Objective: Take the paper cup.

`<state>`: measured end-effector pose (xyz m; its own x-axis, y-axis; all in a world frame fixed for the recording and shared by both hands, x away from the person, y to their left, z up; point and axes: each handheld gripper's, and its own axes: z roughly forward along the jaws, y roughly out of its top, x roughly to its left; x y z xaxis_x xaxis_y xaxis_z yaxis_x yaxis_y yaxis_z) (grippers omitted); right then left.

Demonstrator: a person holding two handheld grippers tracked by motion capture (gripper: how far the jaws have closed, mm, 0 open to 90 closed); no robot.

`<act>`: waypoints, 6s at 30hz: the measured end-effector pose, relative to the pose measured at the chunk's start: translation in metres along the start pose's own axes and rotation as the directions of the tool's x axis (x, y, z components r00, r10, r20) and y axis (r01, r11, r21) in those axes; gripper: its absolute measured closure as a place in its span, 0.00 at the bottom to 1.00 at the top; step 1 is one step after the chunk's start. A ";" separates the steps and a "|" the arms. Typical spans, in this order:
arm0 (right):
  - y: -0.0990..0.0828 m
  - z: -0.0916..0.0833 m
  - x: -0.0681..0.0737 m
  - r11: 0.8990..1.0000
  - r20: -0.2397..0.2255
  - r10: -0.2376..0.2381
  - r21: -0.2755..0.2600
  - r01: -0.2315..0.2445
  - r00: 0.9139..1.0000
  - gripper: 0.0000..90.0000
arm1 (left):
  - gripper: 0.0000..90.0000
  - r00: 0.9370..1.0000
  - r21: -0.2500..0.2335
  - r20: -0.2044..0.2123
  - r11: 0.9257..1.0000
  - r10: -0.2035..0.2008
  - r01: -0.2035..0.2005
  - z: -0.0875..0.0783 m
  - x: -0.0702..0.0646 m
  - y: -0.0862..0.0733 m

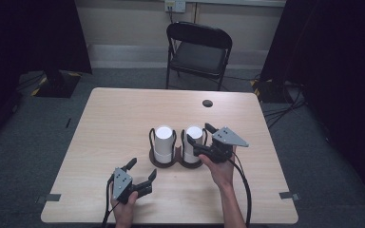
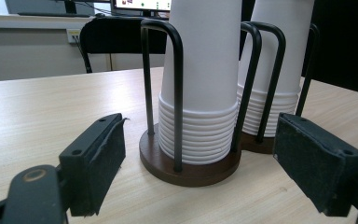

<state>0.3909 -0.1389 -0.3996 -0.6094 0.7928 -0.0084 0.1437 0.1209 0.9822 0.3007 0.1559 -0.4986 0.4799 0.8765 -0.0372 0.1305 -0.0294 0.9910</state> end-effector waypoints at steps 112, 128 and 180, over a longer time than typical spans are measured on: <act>0.012 0.022 -0.010 0.999 0.005 0.023 0.027 -0.023 1.000 0.40 | 0.17 0.998 0.053 0.055 0.999 0.008 -0.011 0.007 0.003 0.002; 0.027 0.018 -0.006 1.000 0.004 -0.002 0.015 0.002 1.000 0.40 | 0.18 0.999 0.039 0.050 0.999 -0.006 0.004 0.006 0.004 0.002; 0.048 0.006 -0.019 0.992 0.000 0.100 -0.072 -0.100 0.995 0.40 | 0.18 0.999 0.033 0.027 0.999 -0.017 0.016 0.006 0.004 0.002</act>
<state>0.4140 -0.1448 -0.3531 -0.5919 0.8009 0.0900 0.1478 -0.0019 0.9890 0.3074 0.1564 -0.4978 0.5009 0.8636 -0.0570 0.1665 -0.0315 0.9855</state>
